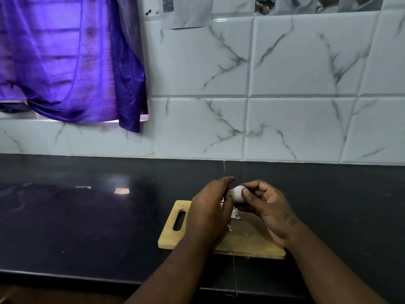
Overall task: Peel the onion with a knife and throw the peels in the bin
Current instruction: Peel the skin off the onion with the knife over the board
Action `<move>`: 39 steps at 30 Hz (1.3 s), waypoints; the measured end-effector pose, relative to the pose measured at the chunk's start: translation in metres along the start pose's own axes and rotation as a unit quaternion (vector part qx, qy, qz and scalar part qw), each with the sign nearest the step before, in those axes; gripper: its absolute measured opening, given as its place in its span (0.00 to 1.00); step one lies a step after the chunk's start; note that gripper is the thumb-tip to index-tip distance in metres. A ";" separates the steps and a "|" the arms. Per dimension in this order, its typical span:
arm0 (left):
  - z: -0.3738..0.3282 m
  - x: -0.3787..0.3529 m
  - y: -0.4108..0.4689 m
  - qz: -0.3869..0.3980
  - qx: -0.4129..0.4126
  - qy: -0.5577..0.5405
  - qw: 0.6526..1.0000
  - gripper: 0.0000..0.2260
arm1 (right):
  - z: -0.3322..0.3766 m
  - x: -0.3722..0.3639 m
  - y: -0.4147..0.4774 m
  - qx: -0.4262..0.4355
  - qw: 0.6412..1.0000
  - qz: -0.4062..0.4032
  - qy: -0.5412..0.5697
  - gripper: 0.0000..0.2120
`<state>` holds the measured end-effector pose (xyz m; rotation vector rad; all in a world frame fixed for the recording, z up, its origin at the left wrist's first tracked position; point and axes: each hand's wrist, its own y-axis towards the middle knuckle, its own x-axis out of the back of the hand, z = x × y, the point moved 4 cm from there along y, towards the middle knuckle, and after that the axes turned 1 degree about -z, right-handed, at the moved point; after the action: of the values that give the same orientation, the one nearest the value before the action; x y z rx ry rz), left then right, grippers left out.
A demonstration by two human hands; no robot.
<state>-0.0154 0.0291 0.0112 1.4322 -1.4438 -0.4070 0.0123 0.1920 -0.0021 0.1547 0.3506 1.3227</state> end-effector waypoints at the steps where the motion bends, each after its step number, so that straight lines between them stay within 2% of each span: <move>1: 0.001 0.001 0.000 -0.006 0.001 0.004 1.000 0.19 | 0.000 -0.001 -0.001 -0.001 1.000 0.003 -0.001 0.09; 5: 0.002 0.002 -0.001 -0.006 0.025 -0.018 0.999 0.19 | 0.001 -0.001 -0.001 -0.010 1.000 0.012 -0.001 0.09; 17: -0.001 0.004 -0.001 -0.014 0.017 -0.047 0.999 0.23 | 0.004 0.000 -0.001 0.018 0.999 -0.006 -0.027 0.06; 21: 0.014 0.002 0.000 -0.012 0.107 -0.095 0.990 0.27 | 0.005 -0.001 -0.001 -0.007 0.998 0.003 0.057 0.09; 25: 0.010 -0.003 -0.001 0.038 0.113 -0.089 0.989 0.31 | 0.005 -0.001 0.000 -0.040 0.993 0.021 0.107 0.11; 31: 0.002 -0.001 -0.001 0.037 0.063 -0.151 0.986 0.25 | -0.001 0.000 0.003 -0.070 0.989 0.027 0.130 0.12; 39: 0.008 -0.001 0.001 0.022 0.103 -0.220 0.970 0.26 | -0.003 0.000 0.003 -0.057 0.990 0.042 0.120 0.17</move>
<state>-0.0228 0.0274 0.0079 1.5324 -1.9167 -0.5860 0.0083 0.1924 -0.0037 -0.0876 0.4747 1.4440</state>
